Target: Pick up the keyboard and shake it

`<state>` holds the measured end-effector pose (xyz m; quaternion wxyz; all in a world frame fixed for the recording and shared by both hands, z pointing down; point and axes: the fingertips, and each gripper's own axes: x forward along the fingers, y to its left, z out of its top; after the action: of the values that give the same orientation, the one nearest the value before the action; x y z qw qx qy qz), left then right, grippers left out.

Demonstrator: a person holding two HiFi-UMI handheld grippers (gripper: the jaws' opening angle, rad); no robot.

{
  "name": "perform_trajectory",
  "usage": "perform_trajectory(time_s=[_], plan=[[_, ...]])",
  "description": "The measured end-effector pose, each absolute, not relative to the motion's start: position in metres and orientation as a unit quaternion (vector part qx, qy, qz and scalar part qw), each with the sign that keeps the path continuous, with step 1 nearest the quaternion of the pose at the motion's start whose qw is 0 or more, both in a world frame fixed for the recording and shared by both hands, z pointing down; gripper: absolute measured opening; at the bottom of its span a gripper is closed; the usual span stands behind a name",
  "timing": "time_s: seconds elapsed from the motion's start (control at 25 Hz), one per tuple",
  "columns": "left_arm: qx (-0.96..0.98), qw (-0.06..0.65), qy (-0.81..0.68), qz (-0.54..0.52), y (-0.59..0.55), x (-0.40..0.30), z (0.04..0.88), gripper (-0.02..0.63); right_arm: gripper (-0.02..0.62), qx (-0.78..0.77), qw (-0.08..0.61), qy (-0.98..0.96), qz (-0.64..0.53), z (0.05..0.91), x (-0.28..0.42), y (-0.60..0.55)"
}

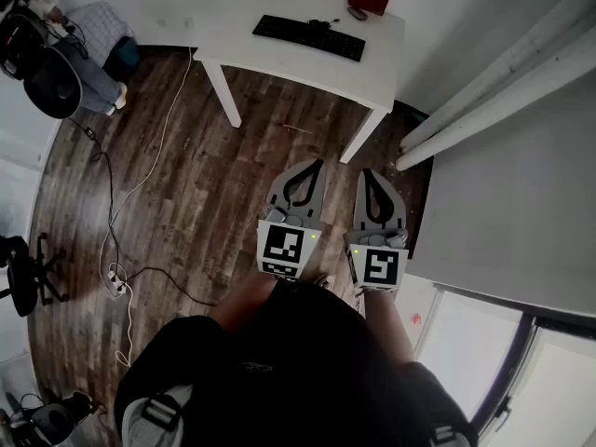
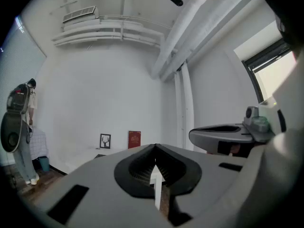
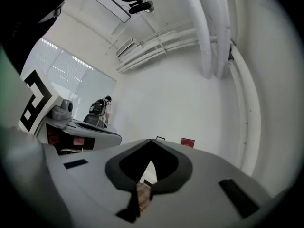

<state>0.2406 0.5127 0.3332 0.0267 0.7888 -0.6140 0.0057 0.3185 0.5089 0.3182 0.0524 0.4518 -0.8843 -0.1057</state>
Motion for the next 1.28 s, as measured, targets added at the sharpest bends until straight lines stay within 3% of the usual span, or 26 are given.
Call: perform_trajectory(time_s=[0.28, 0.84, 1.28], plan=[[0.775, 0.026, -0.631, 0.011, 0.514, 0.195, 0.336, 0.003, 0.021, 0.432, 0.013, -0.897, -0.095, 0.312, 0.266, 0.505], [0.746, 0.022, -0.665, 0.02, 0.517, 0.078, 0.338, 0.003, 0.021, 0.398, 0.002, -0.912, -0.101, 0.312, 0.154, 0.504], [0.735, 0.057, -0.675, 0.042, 0.48, 0.061, 0.374, 0.003, 0.021, 0.388, 0.017, -0.918, -0.074, 0.338, 0.144, 0.457]])
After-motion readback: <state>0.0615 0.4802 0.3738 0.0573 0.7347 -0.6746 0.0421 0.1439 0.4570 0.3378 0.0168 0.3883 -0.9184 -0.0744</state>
